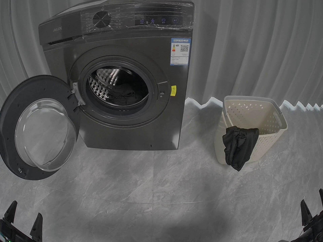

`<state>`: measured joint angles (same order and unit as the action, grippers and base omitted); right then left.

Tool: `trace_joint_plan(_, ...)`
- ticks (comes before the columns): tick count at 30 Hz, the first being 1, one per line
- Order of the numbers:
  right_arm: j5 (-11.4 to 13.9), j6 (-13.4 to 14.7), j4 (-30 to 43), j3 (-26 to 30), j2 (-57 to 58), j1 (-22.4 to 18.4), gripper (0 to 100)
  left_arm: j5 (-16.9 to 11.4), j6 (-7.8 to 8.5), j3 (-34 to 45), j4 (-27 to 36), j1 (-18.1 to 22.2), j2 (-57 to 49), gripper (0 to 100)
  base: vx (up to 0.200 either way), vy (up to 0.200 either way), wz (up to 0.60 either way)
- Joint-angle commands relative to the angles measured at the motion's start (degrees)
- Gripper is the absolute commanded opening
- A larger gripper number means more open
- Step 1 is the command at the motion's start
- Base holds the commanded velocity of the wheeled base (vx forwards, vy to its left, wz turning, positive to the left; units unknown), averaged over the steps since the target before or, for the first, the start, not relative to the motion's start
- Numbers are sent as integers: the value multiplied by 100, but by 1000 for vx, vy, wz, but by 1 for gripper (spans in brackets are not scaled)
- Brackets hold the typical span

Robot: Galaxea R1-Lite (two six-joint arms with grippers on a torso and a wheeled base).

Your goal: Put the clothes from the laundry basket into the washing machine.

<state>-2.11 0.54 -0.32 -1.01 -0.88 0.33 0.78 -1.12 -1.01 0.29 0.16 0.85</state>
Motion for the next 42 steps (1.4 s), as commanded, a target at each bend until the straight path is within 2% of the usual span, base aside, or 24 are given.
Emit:
trace_joint_plan(1, 0, -1, 5, 101, 88, 2, 100, 1, -11, 101, -3, 2, -77, 100, 0, -200, 0)
trace_joint_plan(37, 0, -1, -3, 101, 88, 2, 100, 10, 15, 101, -3, 2, -77, 100, 0, -200, 0)
trace_joint_plan(42, 0, -1, -3, 101, 88, 2, 100, 1, 68, 92, -3, 2, -85, 100, 0, 0, 0)
